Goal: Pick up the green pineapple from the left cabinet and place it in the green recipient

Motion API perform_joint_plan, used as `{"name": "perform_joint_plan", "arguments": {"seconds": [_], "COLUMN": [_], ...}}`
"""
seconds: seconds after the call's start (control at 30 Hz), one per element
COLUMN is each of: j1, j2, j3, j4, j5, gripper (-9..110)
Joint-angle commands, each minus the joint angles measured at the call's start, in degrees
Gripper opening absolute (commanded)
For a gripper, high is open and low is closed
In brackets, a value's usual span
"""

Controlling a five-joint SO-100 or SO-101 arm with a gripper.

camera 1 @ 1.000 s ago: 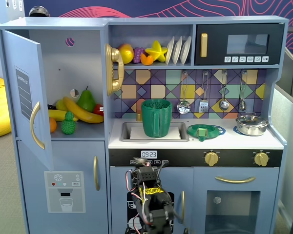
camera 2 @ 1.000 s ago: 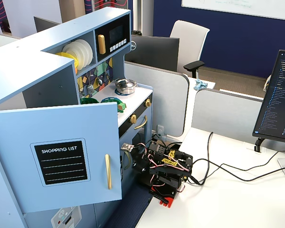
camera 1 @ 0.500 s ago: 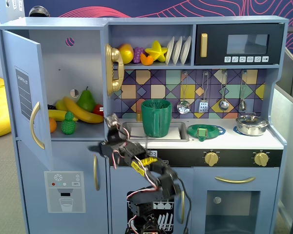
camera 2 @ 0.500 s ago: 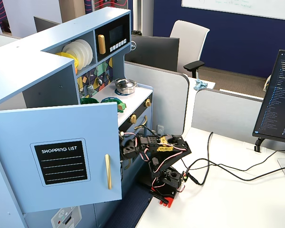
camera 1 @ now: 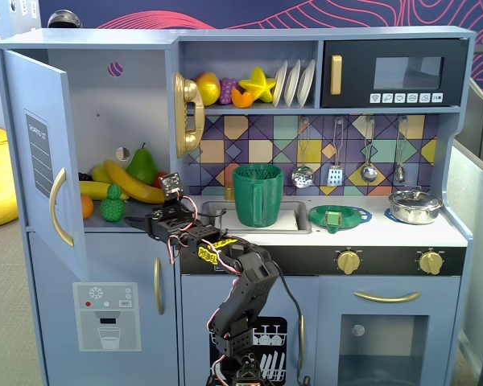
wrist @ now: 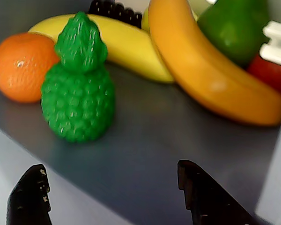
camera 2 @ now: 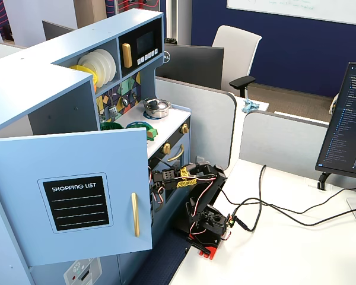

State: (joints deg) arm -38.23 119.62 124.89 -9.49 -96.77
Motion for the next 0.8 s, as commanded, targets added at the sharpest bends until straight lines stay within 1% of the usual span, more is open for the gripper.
{"name": "perform_joint_plan", "arguments": {"seconds": [0.0, 0.17, 0.43, 0.77], "j1": [-1.5, -3.7, -4.1, -3.8], "j2": [-1.0, -3.6, -10.8, -18.0], "j3": [-4.6, -6.9, -11.7, -17.1], "j4": [-4.9, -5.4, -12.0, -13.0], "j5": [-1.2, -2.0, 3.2, 8.5], "gripper": [31, 32, 34, 33]}}
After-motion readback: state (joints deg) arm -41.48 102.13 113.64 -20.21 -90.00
